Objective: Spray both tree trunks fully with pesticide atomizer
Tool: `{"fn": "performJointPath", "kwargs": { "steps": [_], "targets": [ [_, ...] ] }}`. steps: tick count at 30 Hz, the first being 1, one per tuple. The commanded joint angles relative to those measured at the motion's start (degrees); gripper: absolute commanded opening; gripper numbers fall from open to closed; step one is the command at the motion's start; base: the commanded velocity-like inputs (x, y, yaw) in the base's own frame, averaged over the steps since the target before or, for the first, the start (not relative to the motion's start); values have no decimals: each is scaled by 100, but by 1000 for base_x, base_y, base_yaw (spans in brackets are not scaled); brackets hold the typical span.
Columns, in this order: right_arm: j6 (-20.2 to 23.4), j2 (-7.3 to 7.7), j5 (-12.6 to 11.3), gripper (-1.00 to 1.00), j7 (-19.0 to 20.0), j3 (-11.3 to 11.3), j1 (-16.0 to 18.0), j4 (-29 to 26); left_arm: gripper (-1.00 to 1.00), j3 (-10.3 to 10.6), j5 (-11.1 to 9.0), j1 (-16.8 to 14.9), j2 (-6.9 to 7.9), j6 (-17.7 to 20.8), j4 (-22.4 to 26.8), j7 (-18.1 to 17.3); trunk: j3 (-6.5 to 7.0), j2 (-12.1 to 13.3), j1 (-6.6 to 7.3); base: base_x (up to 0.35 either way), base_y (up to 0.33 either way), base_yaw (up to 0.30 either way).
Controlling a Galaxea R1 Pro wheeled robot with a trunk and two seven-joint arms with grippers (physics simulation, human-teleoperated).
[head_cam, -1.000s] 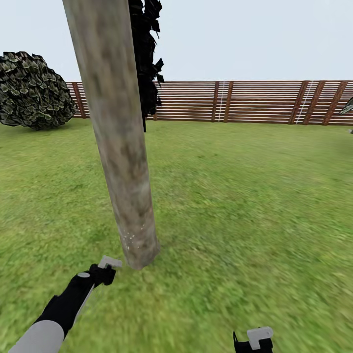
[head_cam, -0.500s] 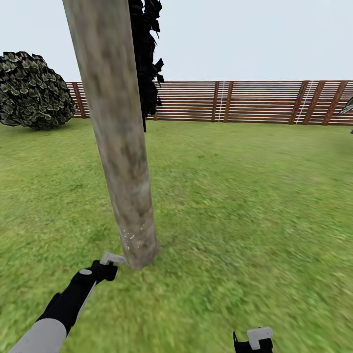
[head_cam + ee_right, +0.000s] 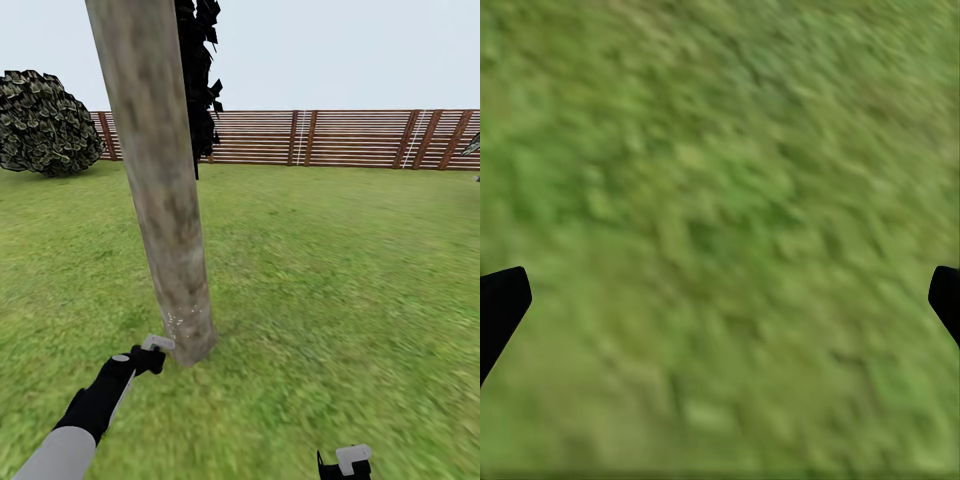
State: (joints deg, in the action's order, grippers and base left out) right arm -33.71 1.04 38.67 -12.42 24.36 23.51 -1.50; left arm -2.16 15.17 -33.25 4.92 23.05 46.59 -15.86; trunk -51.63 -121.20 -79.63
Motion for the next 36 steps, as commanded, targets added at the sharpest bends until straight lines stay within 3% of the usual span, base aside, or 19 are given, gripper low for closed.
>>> {"fn": "performJointPath", "kwargs": {
  "steps": [1, 4, 5, 6, 7, 9, 11, 14, 18, 21, 23, 27, 29, 30, 31, 36],
  "targets": [
    [-13, 1, 61, 100, -41, 24, 5, 10, -100, -14, 64, 1, -19, 26, 15, -129, -5, -2, 1, 0, 0, 0],
    [-13, 1, 61, 100, -41, 24, 5, 10, -100, 12, 63, -2, -119, 35, 24, -189, -5, -2, 1, 0, 0, 0],
    [-13, 1, 61, 100, -41, 24, 5, 10, -100, 25, 84, -18, -335, 122, 76, -196, -5, -2, 1, 0, 0, 0],
    [-13, 1, 61, 100, -41, 24, 5, 10, -100, 28, 86, -33, -403, 234, 191, -202, -5, -2, 1, 0, 0, 0],
    [-13, -9, 64, 100, -34, 17, 5, 6, -100, 13, 75, -40, -410, 608, 587, -227, -5, -2, 1, 0, 0, 0],
    [-13, -5, 72, 100, -38, 21, 5, -5, -100, -8, 84, -40, -331, 690, 686, -234, -5, -2, 1, -9, 0, 0],
    [-13, 0, 74, 100, -35, 18, 5, -21, -100, -22, 68, -31, -81, 721, 746, -240, -5, -2, 1, -230, 0, 0],
    [-13, 11, 64, 100, -33, 30, 11, -35, -100, -25, 65, -25, 51, 733, 840, -238, -5, -2, 1, -207, 0, 0],
    [-19, 14, 128, 100, -20, -5, 13, -33, -100, 17, 63, -25, -12, 731, 1001, -234, -5, -2, 1, -27, 0, 0],
    [-14, 33, 217, 100, -23, -18, 14, -26, -100, 29, 70, -52, -340, 855, 1264, -226, -5, -2, 1, -3, 0, 0],
    [-13, 31, 225, 100, -23, -19, 14, -26, -100, 28, 67, -56, -398, 958, 1369, -225, -5, -2, 1, 0, 0, 0],
    [-13, 41, 217, 100, -34, -12, 14, -32, -100, -15, 82, -97, -301, 1013, 1456, -227, -5, -2, 1, 0, 0, 0],
    [-13, 50, 212, 100, -38, -8, 14, -34, -100, -40, 77, -121, -154, 1021, 1471, -231, -5, -2, 1, 0, 0, 0],
    [-13, 58, 205, 100, -44, -2, 14, -34, -100, -103, 63, -135, 7, 1024, 1480, -232, -5, -2, 1, 0, 0, 0],
    [-13, 65, 202, 100, -47, 2, 14, -34, -100, -136, 60, -142, 46, 1025, 1483, -233, -5, -2, 1, 0, 0, 0],
    [-21, 79, 186, 100, -58, 7, 14, -35, -100, -129, 53, -156, -4, 1030, 1602, -233, -5, -2, 1, -42, 28, 0]
  ]
}}
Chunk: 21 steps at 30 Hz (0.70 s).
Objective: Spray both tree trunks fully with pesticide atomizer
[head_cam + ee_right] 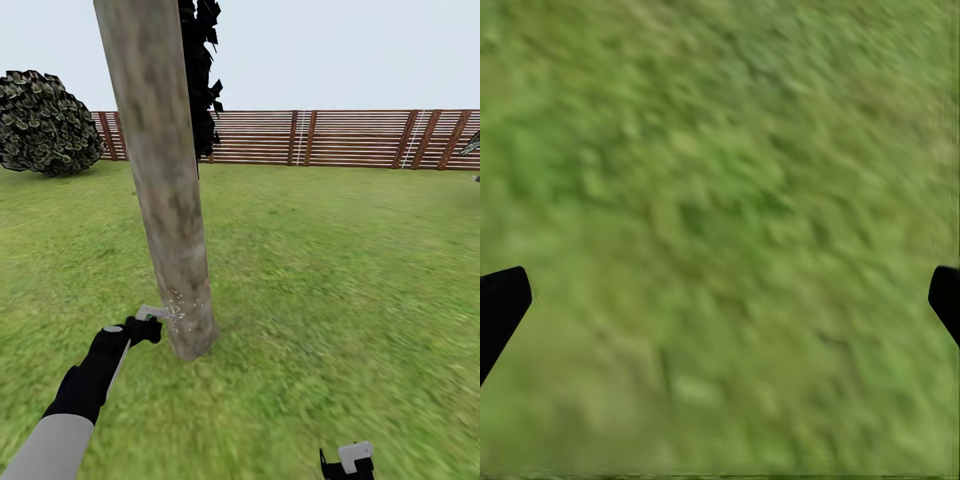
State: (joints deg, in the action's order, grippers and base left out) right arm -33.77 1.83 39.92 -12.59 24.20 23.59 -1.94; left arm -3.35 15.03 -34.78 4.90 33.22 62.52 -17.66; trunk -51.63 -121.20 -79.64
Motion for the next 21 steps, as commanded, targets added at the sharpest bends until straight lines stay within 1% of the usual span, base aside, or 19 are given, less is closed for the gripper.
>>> {"fn": "performJointPath", "kwargs": {
  "steps": [1, 3, 5, 8, 9, 10, 11, 13, 14, 16, 17, 18, 19, 21],
  "targets": [
    [-14, 1, 61, 100, -44, 23, 5, 10, -100, -9, 64, -6, -9, 25, 55, -54, -5, -2, 3, -227, 156, 0],
    [-11, 2, 63, 100, -44, 23, 5, 10, -100, -11, 62, -9, -1, 69, 112, -58, -5, -2, 3, -260, 178, 0],
    [-13, -4, 65, 100, -42, 23, 5, 10, -100, -33, 73, -10, 66, 141, 171, -62, -5, -2, 3, -184, 135, 0],
    [-14, -3, 62, 100, -44, 23, 5, 10, -100, -42, 102, -11, 129, 155, 186, -62, -5, -2, 3, -50, 37, 0],
    [-15, -3, 61, 100, -44, 23, 5, 10, -100, -46, 86, -11, 199, 157, 188, -66, -5, -2, 3, -11, 8, 0],
    [-15, -5, 62, 100, -45, 23, 5, 10, -100, -45, 78, -11, 227, 164, 189, -80, -5, -2, 3, -6, 4, 0],
    [-15, -6, 61, 100, -45, 23, 5, 10, -100, -41, 74, -13, 228, 175, 189, -112, -5, -2, 3, -3, 2, 0],
    [-15, -7, 65, 100, -45, 23, 5, 10, -100, -31, 66, -90, 178, 250, 217, -348, -5, -2, 3, -1, 1, 0],
    [-14, -7, 67, 100, -44, 23, 5, 10, -100, -27, 63, -235, 167, 349, 237, -554, -5, -2, 3, 0, 0, 0],
    [-15, -5, 68, 100, -43, 20, 5, 10, -100, -30, 66, -381, 171, 542, 247, -751, -5, -2, 3, 0, 0, 0],
    [-15, -4, 68, 100, -42, 21, 5, 10, -100, -35, 68, -412, 190, 606, 249, -795, -5, -2, 3, 0, 0, 0],
    [-15, -5, 68, 100, -42, 22, 5, 10, -100, -39, 70, -432, 214, 649, 250, -822, -5, -2, 3, 0, 0, 0],
    [-14, -6, 69, 100, -42, 23, 5, 10, -100, -60, 87, -456, 279, 705, 251, -861, -5, -2, 3, 0, 0, 0],
    [-15, -7, 69, 100, -42, 20, 5, 10, -100, -72, 83, -461, 457, 727, 249, -874, -5, -2, 3, 0, 0, 0]
  ]
}}
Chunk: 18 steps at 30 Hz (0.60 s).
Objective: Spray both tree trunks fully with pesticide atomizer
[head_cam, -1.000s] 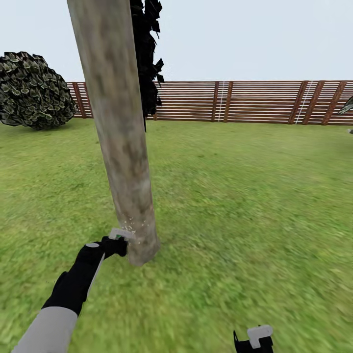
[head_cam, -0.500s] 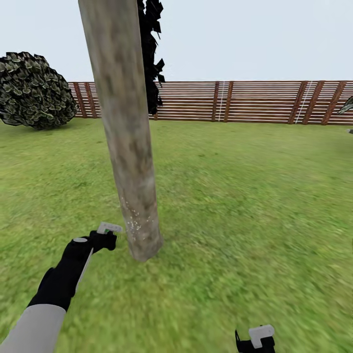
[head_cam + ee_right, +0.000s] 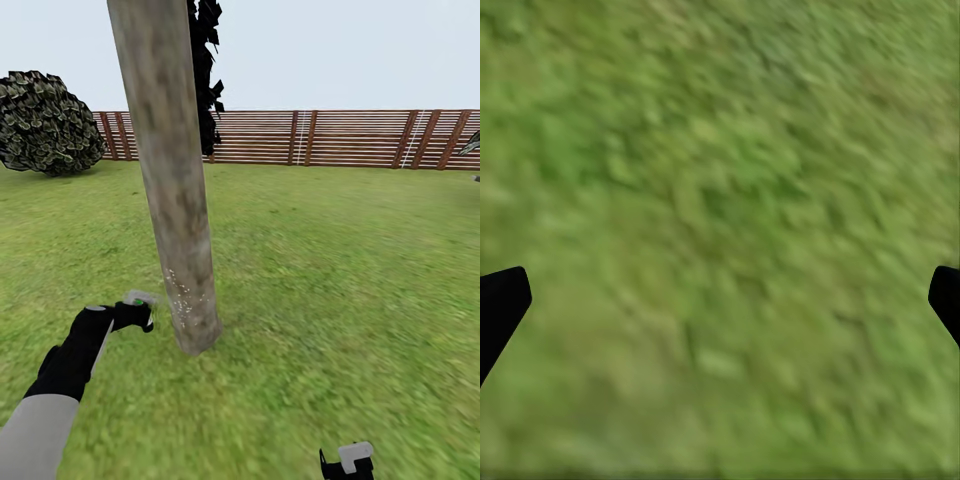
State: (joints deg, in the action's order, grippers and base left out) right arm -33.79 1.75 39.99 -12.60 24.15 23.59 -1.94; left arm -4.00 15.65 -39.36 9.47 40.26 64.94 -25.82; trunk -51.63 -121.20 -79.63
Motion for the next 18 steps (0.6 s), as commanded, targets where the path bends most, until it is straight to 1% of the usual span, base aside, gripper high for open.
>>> {"fn": "performJointPath", "kwargs": {
  "steps": [1, 2, 3, 5, 7, 9, 11, 12, 13, 14, 15, 16, 17, 18],
  "targets": [
    [-13, 1, 61, 100, -41, 25, 5, 10, -100, -6, 11, 7, 115, 29, 4, -66, -5, -2, 1, 0, 0, 0],
    [-14, 1, 61, 100, -41, 23, 5, 10, -100, -6, 7, 18, 163, 31, 3, -85, -5, -2, 1, 0, 0, 0],
    [-14, 1, 61, 100, -41, 23, 5, 10, -100, -2, 3, 39, 210, 30, -7, -179, -5, -2, 1, 0, 0, 0],
    [-14, 1, 61, 100, -41, 21, 5, 10, -100, 37, 14, 55, 199, 21, -56, -354, -5, -2, 1, 0, 0, 0],
    [-13, 5, 61, 100, -41, 20, 5, 10, -100, 51, 14, 53, 174, 22, -71, -410, -5, -2, 1, 0, 0, 0],
    [-13, 7, 61, 100, -41, 19, 5, 10, -100, 176, 18, 5, -89, 44, -67, -441, -5, -2, 1, 0, 0, 0],
    [-12, 6, 61, 100, -41, 19, 5, 10, -100, 204, 27, -4, -238, 73, -33, -441, -5, -2, 1, 0, 0, 0],
    [-13, 8, 61, 100, -41, 19, 5, 10, -100, 230, 44, -5, -401, 125, -29, -440, -5, -2, 1, 0, 0, 0],
    [-12, 6, 61, 100, -41, 19, 5, 10, -100, 230, 50, 28, -382, 130, -78, -434, -5, -2, 1, 0, 0, 0],
    [-13, 8, 61, 100, -41, 19, 5, 10, -100, 196, 56, 44, -326, 126, -123, -434, -5, -2, 1, 0, 0, 0],
    [-13, 9, 61, 100, -41, 19, 5, 10, -100, 173, 58, 52, -203, 123, -175, -433, -5, -2, 1, 0, 0, 0],
    [-13, 8, 61, 100, -41, 19, 5, 10, -100, 180, 64, 60, -38, 115, -209, -430, -5, -2, 1, 0, 0, 0],
    [-14, 7, 64, 100, -41, 19, 5, 10, -100, 196, 67, 74, 85, 101, -230, -424, -5, -2, 1, 0, 0, 0],
    [-14, 9, 68, 100, -38, 19, 5, 10, -100, 207, 66, 131, 161, 71, -244, -415, -5, -2, 1, 0, 0, 0]
  ]
}}
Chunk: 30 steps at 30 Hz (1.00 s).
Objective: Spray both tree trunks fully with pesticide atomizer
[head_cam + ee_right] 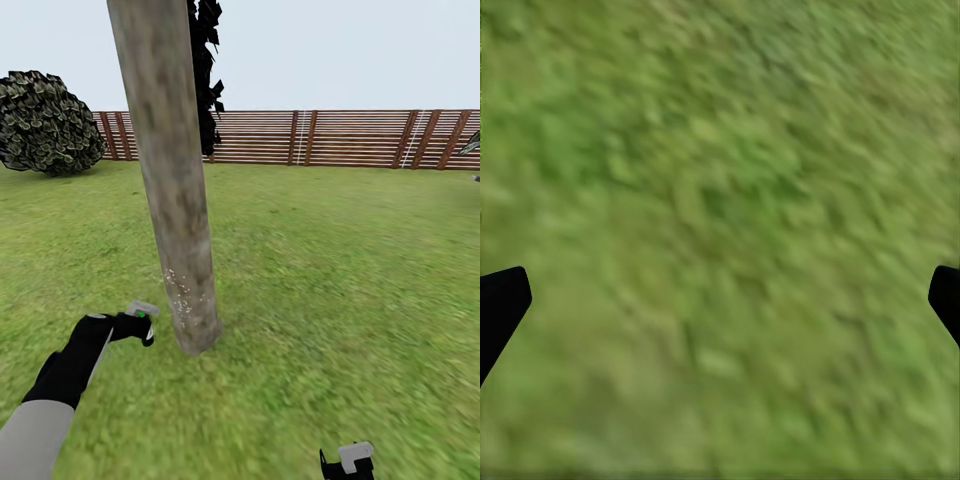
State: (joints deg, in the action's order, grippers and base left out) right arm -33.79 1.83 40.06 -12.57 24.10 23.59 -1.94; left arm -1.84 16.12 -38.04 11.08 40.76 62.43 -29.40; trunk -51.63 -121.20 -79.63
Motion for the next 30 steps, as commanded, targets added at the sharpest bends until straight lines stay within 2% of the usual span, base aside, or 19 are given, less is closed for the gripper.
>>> {"fn": "performJointPath", "kwargs": {
  "steps": [1, 2, 4, 10, 16, 19, 20, 22, 30],
  "targets": [
    [-13, 1, 67, 100, -38, 25, 5, 12, -100, -7, 19, 90, 20, 3, 2, -57, -5, -2, 1, 0, 0, 0],
    [-13, 2, 71, 100, -34, 25, 5, 16, -100, -12, 17, 224, 14, -9, -1, -48, -5, -2, 1, 165, 31, 0],
    [-13, 2, 72, 100, -32, 25, 5, 15, -100, -22, 8, 278, 10, -3, -30, -38, -5, -2, 1, 275, 92, 0],
    [-13, 2, 72, 100, -34, 25, 5, 10, -100, -52, 26, 402, 57, -14, -616, -30, -5, -2, 1, 138, 52, 0],
    [-13, 2, 70, 100, -42, 25, 5, 10, -100, -72, 40, 465, 21, -6, -601, 22, -5, -2, 1, 4, 1, 0],
    [-16, 2, 66, 100, -43, 25, 5, 10, -100, -80, 26, 464, 11, 0, -592, 248, -5, -2, 1, 0, 0, 0],
    [-17, 2, 64, 100, -43, 26, 5, 10, -100, -93, 9, 453, 9, -5, -633, 509, -5, -2, 1, 6, 0, 0],
    [-17, 0, 64, 100, -43, 25, 5, 10, -100, -93, 5, 450, 3, 0, -654, 627, -5, -2, 1, 64, 0, 0],
    [-22, -2, 64, 100, -43, 25, 5, 10, -100, -65, 9, 463, -60, 2, -1026, 802, -5, -2, 1, 155, 0, 0]
  ]
}}
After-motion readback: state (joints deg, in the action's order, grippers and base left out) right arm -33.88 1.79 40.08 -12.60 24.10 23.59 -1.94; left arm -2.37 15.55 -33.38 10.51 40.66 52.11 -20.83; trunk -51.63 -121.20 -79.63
